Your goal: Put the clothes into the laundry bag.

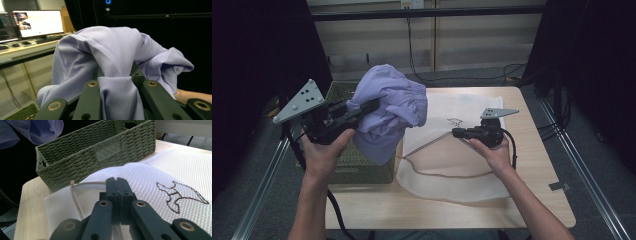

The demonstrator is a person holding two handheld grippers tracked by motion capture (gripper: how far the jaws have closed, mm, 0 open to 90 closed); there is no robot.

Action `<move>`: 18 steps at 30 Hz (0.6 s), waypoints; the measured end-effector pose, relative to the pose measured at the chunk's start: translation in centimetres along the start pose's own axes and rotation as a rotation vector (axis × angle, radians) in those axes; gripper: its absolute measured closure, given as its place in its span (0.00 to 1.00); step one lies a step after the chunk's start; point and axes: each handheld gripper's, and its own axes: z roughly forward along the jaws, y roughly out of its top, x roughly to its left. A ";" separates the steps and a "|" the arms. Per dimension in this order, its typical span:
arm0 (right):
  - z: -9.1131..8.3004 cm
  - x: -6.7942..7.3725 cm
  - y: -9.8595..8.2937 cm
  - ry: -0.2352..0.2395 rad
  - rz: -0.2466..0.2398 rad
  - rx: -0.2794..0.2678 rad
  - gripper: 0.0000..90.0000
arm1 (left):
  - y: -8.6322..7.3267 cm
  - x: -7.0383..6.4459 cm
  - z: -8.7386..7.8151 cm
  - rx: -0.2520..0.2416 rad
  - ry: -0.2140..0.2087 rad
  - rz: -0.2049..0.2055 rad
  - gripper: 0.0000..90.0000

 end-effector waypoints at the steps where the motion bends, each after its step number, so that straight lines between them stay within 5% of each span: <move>1: 0.0 0.0 0.0 0.002 -0.001 -0.002 1.00 | 0.0 -0.1 0.2 0.004 -0.010 0.002 0.86; 18: 0.0 0.0 0.1 0.007 -0.003 -0.007 1.00 | -0.7 -2.9 3.3 0.077 -0.087 0.019 0.86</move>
